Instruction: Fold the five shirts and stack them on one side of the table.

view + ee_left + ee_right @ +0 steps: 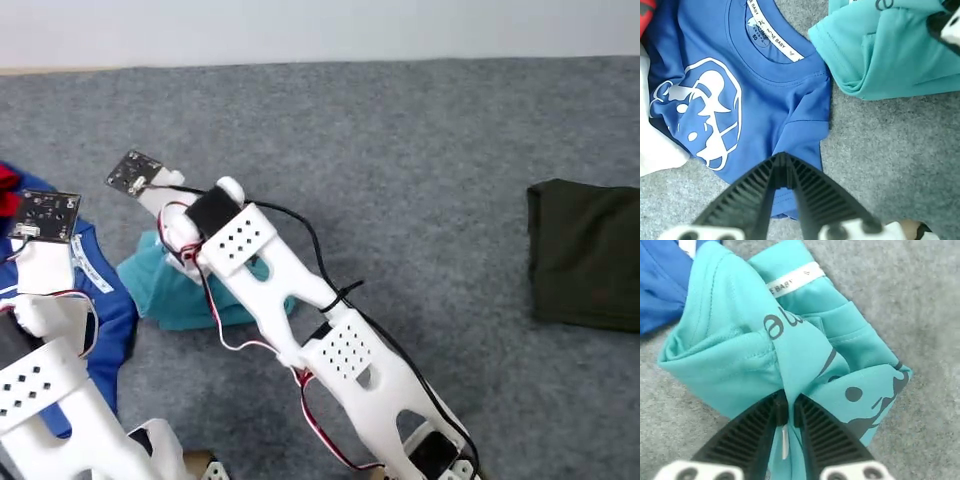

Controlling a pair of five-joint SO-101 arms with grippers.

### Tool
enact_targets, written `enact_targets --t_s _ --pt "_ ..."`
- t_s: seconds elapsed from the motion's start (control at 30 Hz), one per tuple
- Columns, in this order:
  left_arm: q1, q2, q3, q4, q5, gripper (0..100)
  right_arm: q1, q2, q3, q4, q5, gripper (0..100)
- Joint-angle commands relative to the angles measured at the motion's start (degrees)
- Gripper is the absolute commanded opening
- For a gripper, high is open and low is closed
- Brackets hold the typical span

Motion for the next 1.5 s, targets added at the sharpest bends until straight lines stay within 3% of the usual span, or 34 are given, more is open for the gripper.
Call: enact_targets --t_s 0.0,0.4,0.6,0.9,1.13,1.47 --pt "-0.1 -0.9 -0.4 0.2 -0.3 0 -0.2 -4.3 -1.3 2.1 0.6 1.5" --pt "-0.1 -0.9 -0.3 0.2 -0.3 0 7.5 -3.9 3.5 2.2 0.3 7.6" --pt "-0.1 -0.9 -0.5 0.2 -0.3 0 7.5 -11.6 3.8 2.2 -1.5 20.6" --pt "-0.1 -0.4 -3.8 0.1 0.1 1 12.0 -22.7 5.2 2.4 -1.8 20.4" --pt "0.3 2.5 -10.7 -1.6 0.1 3 21.9 -37.8 25.7 2.5 -1.7 9.0" --pt "3.4 30.9 -27.2 -2.5 0.1 4 43.2 -62.9 59.2 2.2 -1.7 7.9"
